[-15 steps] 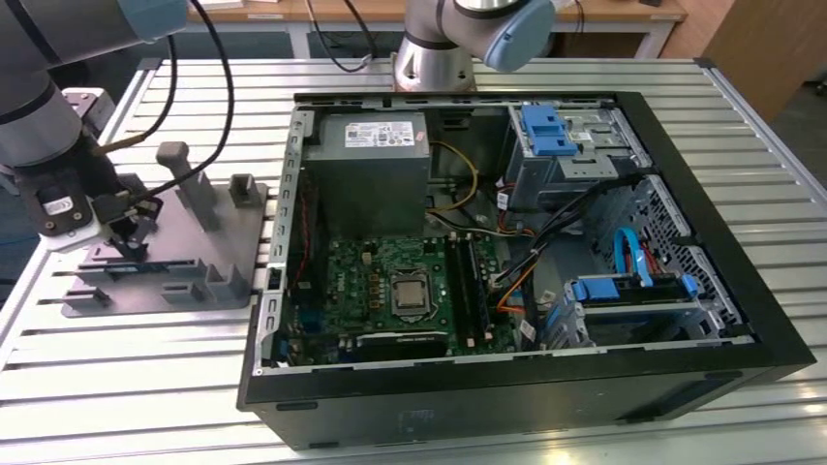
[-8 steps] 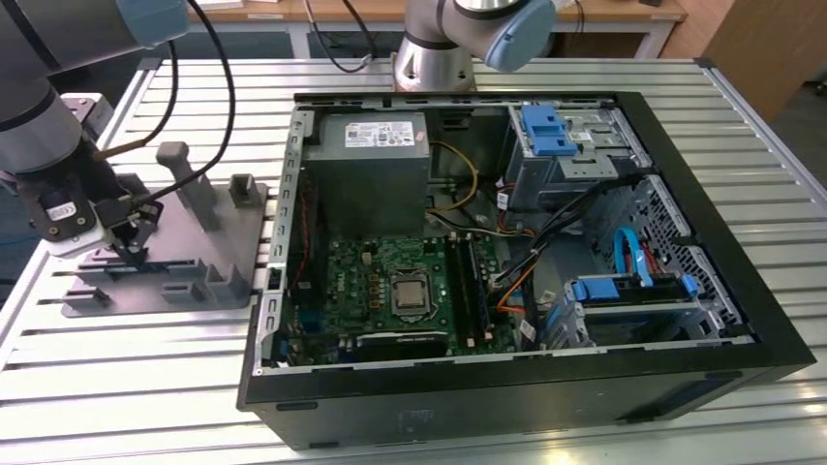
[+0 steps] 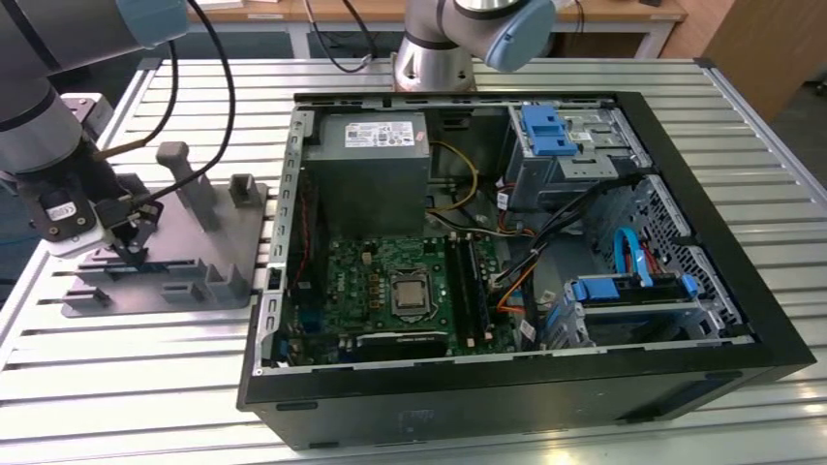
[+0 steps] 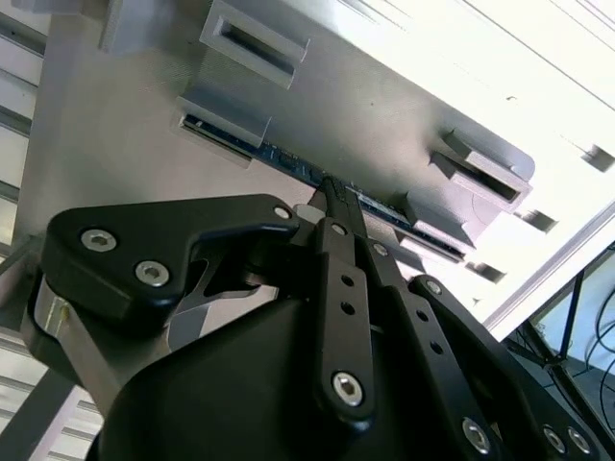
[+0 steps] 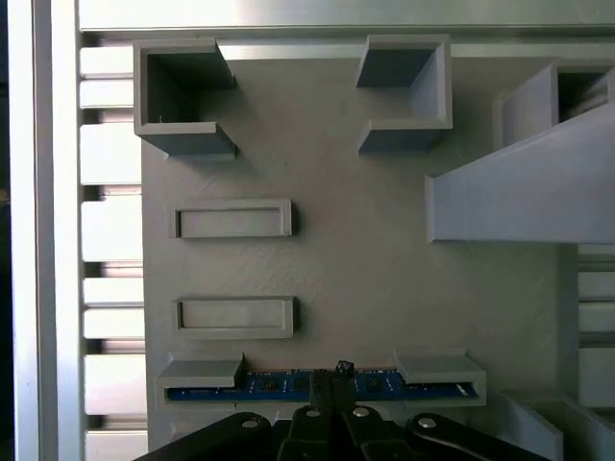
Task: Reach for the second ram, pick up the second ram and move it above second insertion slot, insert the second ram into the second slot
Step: 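Reach for the second ram, then pick up the second ram and move it above second insertion slot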
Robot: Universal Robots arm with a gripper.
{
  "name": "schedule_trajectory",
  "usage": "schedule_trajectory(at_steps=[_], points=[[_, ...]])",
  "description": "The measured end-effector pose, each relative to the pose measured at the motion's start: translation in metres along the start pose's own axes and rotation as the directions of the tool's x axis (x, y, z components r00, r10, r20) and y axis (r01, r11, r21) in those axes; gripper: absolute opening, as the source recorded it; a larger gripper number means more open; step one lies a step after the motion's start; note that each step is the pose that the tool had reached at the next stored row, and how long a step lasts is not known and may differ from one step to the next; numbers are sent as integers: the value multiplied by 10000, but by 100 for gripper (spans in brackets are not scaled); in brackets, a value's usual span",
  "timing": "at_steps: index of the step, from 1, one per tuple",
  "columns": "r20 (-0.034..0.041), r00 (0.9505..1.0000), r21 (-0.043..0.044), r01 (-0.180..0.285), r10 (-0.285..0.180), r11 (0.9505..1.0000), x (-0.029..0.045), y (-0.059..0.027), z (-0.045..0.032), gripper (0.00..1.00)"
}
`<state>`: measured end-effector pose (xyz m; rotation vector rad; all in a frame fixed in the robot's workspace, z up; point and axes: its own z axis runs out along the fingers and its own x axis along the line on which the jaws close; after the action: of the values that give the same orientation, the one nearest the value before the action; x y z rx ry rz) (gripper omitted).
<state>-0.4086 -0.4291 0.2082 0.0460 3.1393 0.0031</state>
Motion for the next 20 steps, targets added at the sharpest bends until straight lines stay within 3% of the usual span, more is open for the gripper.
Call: schedule_trajectory(at_steps=[4, 8, 20], points=[[-1, 10000, 0, 0, 0, 10000, 1, 0, -10, 10], [19, 10000, -32, 0, 0, 10000, 3, 0, -100, 10], [18, 10000, -40, 0, 0, 10000, 3, 0, -100, 10]])
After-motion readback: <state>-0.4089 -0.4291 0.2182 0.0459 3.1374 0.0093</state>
